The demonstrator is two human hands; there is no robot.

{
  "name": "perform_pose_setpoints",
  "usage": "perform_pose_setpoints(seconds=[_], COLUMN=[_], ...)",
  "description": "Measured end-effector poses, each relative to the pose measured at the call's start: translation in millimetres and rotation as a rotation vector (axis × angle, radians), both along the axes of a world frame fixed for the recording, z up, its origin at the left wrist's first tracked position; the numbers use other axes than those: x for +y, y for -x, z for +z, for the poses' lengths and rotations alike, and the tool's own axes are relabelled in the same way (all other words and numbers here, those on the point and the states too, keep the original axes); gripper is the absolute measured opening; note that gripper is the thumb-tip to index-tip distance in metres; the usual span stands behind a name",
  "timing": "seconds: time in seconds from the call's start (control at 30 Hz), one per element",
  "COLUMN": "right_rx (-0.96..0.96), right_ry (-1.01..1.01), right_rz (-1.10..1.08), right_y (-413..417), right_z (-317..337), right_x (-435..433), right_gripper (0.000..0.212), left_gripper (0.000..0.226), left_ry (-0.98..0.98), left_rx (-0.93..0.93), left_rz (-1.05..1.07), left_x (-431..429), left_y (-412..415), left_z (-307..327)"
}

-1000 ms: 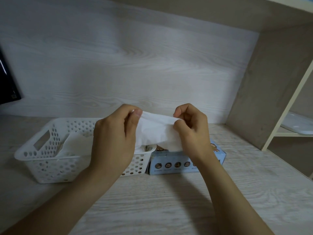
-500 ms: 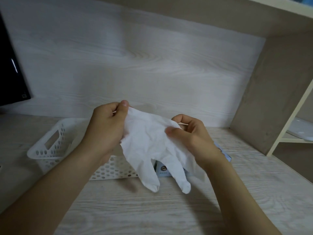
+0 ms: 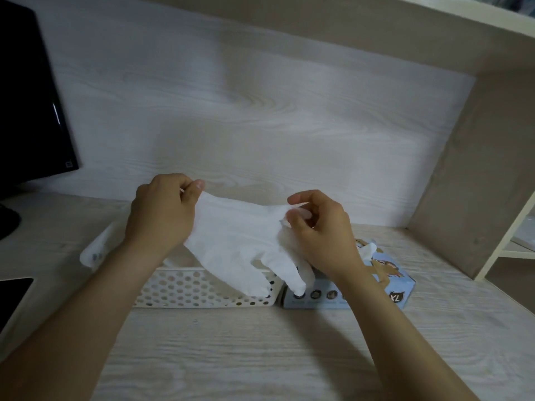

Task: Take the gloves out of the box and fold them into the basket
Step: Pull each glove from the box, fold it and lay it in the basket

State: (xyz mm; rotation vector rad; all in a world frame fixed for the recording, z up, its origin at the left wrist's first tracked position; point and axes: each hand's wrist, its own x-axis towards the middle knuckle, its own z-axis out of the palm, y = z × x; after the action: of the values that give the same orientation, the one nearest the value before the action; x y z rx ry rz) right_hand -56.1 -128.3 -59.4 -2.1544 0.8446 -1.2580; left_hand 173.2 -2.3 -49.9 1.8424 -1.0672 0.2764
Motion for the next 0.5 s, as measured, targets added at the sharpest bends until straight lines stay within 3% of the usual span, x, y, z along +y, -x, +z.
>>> perform_pose_setpoints(seconds=[0.2, 0.4, 0.5], right_rx=[0.147, 0.388, 0.491], right_ry=[0.086, 0.169, 0.214], right_rz=[-0.038, -0.080, -0.103], right_y=[-32.2, -57.6, -68.5], right_z=[14.1, 16.2, 15.7], right_x=[-2.5, -2.3, -1.2], right_gripper=[0.020, 0.020, 0.018], left_gripper=[0.008, 0.043, 0.045], left_ry=[0.038, -0.230, -0.386], left_rx=[0.124, 0.092, 0.064], left_rz=[0.068, 0.096, 0.136], left_x=[6.7, 19.6, 21.8], left_y=[-8.4, -12.6, -9.6], left_z=[4.2, 4.5, 7.2])
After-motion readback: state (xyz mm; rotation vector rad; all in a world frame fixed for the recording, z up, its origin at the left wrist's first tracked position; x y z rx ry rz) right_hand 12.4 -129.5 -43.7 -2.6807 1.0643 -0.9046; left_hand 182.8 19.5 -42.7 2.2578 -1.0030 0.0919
